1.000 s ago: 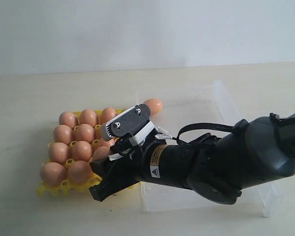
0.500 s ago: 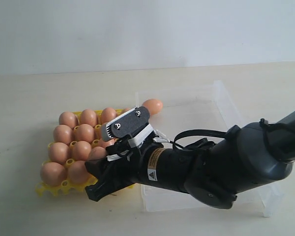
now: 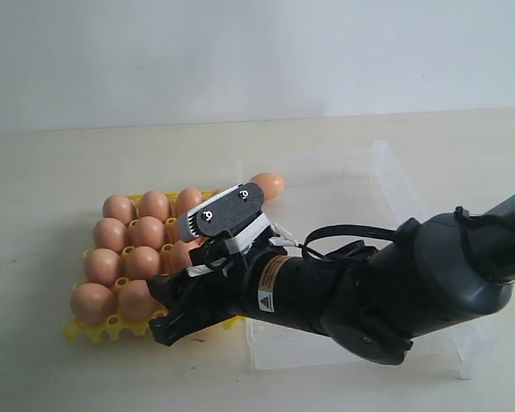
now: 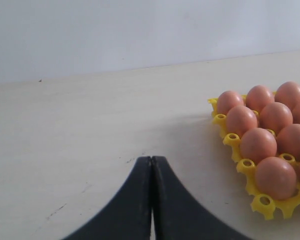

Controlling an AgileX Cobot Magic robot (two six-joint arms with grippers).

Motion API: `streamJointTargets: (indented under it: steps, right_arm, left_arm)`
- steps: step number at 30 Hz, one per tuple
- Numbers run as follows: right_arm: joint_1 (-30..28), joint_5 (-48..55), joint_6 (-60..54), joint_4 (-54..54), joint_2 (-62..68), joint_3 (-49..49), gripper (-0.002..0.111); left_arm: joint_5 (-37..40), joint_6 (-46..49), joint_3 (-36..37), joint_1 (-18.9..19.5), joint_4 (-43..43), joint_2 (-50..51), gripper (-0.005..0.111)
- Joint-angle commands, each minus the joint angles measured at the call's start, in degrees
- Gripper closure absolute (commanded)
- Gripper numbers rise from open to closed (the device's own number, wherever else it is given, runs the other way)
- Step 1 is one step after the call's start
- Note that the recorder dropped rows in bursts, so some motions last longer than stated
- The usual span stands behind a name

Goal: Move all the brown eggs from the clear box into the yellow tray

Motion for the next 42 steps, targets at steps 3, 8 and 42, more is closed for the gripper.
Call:
streamJointTargets:
  steps: [3, 8, 42]
  right_arm:
    - [-1.5, 6.6, -14.2, 17.7, -14.9, 0.1, 0.08]
    - [-14.5, 29.5, -27.6, 43.8, -17.8, -9.7, 0.108]
    - [-21.9, 53.9, -112.3, 35.3, 7.6, -32.5, 0.048]
  left_arm:
    - [-0.2, -0.1, -0.3, -0.3, -0.3, 0.2, 0.107]
    - [-0.2, -0.2, -0.3, -0.3, -0.3, 0.2, 0.107]
    - [-0.2, -0.1, -0.3, -0.3, -0.3, 0.2, 0.107]
